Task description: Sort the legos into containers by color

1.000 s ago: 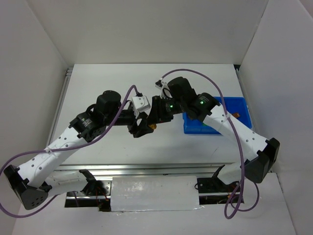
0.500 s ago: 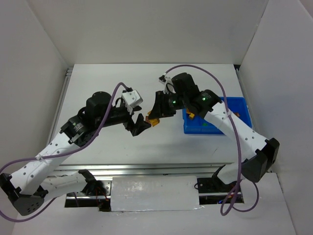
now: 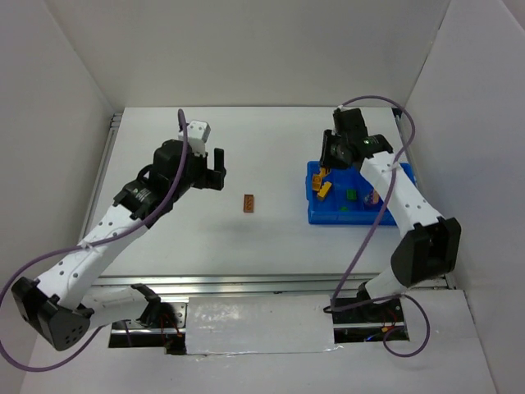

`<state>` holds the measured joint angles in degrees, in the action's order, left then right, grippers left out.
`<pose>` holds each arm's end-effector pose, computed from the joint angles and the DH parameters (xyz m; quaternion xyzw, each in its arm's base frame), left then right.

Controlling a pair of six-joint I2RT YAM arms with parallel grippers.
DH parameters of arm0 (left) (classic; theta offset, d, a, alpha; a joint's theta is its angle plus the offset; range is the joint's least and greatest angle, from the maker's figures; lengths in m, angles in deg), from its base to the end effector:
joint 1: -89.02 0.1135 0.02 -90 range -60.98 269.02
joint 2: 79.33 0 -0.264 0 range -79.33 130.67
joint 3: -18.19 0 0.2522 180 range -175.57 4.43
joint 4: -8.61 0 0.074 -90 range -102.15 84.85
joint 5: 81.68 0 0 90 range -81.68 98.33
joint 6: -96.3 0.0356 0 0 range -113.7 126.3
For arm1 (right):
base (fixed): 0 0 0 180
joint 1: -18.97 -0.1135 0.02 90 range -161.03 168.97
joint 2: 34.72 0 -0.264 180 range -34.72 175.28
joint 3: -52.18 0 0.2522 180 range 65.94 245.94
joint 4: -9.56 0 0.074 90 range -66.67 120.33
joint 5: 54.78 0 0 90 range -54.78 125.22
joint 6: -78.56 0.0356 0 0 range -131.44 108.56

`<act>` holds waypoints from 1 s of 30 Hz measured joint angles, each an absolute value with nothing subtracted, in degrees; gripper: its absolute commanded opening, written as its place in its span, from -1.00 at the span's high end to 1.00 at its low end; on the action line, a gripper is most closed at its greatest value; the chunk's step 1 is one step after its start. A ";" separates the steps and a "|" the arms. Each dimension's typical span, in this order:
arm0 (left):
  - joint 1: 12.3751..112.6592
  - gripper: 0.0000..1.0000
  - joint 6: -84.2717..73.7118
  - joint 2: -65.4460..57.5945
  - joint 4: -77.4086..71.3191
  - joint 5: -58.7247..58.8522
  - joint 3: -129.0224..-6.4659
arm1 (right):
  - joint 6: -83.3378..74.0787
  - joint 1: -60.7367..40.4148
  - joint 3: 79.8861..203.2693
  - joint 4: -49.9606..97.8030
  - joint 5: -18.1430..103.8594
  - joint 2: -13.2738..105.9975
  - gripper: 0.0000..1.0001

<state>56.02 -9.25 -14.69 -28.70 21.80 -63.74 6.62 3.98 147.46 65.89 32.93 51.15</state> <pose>0.2140 -0.1291 0.3898 0.0569 0.8144 -0.1465 0.5586 0.3140 0.0826 0.3380 0.0322 0.9294 0.0866 0.3572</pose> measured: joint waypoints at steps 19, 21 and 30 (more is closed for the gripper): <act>58.21 -0.99 -13.60 -9.14 -32.20 23.15 -63.91 | 3.69 5.45 143.33 64.01 22.46 63.89 -0.14; 58.30 -0.99 -13.62 -8.11 -32.76 22.76 -64.17 | 4.09 5.45 142.76 63.90 23.51 63.25 -0.28; 58.41 -0.99 -15.00 -5.53 -34.03 21.49 -65.70 | 5.18 4.94 142.41 63.40 24.30 59.58 -0.54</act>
